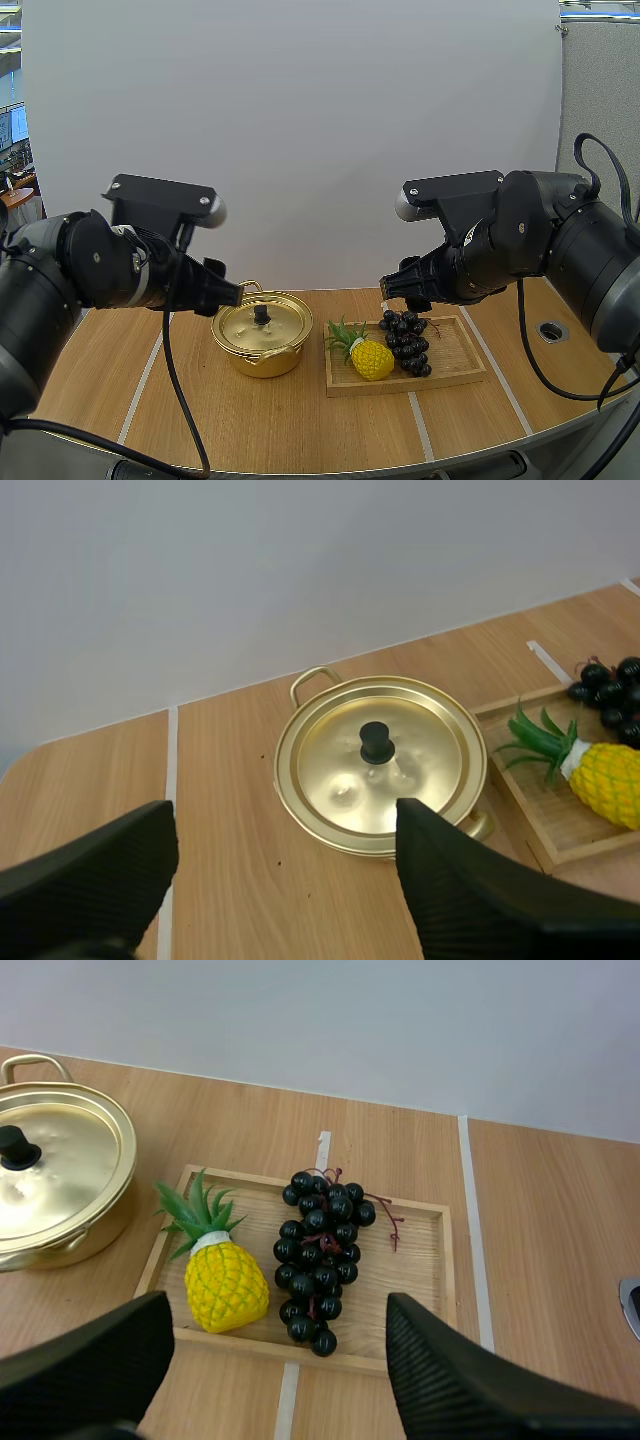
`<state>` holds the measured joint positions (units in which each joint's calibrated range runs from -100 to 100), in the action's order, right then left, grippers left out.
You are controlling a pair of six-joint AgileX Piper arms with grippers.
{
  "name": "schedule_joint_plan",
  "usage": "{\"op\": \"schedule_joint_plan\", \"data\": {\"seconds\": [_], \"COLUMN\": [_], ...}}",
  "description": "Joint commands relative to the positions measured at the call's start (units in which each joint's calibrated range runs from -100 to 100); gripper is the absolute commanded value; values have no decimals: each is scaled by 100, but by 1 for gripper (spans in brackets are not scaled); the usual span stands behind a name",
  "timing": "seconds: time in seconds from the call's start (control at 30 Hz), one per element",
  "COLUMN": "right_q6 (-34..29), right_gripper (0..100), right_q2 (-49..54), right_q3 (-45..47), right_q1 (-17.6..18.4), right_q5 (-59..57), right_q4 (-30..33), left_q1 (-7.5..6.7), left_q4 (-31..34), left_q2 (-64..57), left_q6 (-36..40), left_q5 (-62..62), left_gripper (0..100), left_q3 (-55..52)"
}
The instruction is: Open the pot, put the pineapple inside, and close it
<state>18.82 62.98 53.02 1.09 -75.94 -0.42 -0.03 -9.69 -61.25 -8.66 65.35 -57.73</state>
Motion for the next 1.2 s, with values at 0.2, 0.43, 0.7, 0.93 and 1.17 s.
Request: {"op": "schedule_joint_plan", "data": {"seconds": [0.2, 0.43, 0.7, 0.93, 1.17], "right_q6": [60, 60, 60, 60, 60], "right_gripper": [100, 100, 100, 100, 100], "right_q2": [22, 22, 22, 22, 22], "right_q3": [-38, -38, -38, -38, -38], "right_q1": [-13, -13, -13, -13, -13], "right_q5": [70, 70, 70, 70, 70], "right_q4": [-20, -20, -20, -20, -20], "left_q1": [-29, -49, -405, -435, -435], "left_q4": [-1238, -1238, -958, -404, -377], "left_q2": [1404, 2991, 4337, 5363, 5817], "left_q6": [-1838, -2100, -2126, -1767, -1754], "left_q5": [432, 432, 381, 486, 290], "left_gripper": [100, 100, 100, 100, 100], "left_q3": [428, 1145, 1848, 2524, 2811]}}
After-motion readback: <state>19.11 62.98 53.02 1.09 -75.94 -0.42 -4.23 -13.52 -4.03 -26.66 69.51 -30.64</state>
